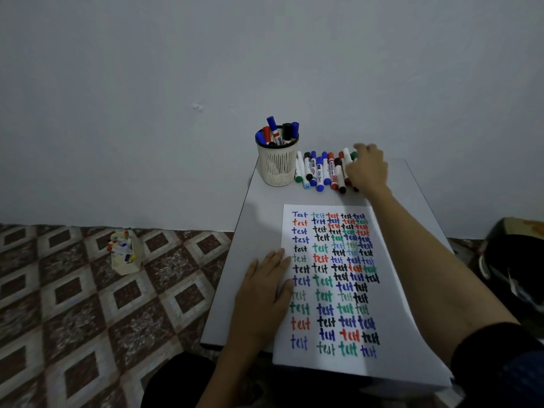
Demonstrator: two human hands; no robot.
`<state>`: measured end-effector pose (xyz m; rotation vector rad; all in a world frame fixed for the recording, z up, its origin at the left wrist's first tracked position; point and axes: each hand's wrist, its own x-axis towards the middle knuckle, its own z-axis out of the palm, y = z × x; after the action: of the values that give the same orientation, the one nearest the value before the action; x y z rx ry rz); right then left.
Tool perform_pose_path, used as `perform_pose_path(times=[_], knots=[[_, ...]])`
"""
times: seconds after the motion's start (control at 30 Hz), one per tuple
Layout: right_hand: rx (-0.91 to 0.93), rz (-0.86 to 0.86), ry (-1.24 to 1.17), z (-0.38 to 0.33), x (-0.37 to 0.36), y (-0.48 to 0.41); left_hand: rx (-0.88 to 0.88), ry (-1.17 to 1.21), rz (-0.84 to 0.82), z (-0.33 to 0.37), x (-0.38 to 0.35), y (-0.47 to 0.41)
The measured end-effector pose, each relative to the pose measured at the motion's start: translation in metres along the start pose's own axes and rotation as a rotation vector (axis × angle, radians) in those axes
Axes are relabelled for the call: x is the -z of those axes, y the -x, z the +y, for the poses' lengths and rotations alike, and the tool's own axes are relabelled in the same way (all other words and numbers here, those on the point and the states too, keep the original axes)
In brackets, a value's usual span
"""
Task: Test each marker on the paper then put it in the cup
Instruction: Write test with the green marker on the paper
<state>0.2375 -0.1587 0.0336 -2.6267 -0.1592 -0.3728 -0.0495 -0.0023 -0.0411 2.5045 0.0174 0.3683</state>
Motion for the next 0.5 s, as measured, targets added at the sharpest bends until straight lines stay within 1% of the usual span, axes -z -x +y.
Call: perform_pose_path(times=[0.07, 0.1, 0.17, 0.3, 0.4, 0.5], knots=[[-0.047, -0.174, 0.038, 0.027, -0.002, 0.007, -0.003, 0.007, 0.005, 0.001, 0.001, 0.000], [-0.047, -0.220, 0.038, 0.037, -0.003, 0.010, -0.003, 0.011, 0.006, 0.001, 0.002, -0.001], [-0.032, -0.236, 0.016, 0.051, -0.003, 0.018, -0.007, 0.020, 0.007, 0.002, 0.003, -0.001], [-0.020, -0.126, -0.061, 0.061, 0.001, 0.029, 0.000, 0.023, 0.004, 0.003, 0.004, -0.001], [-0.001, -0.033, -0.056, 0.069, 0.002, 0.036, 0.001, 0.020, 0.001, 0.003, 0.004, 0.000], [-0.042, 0.047, -0.114, 0.075, 0.005, 0.044, 0.003, 0.007, -0.004, 0.003, 0.005, -0.001]])
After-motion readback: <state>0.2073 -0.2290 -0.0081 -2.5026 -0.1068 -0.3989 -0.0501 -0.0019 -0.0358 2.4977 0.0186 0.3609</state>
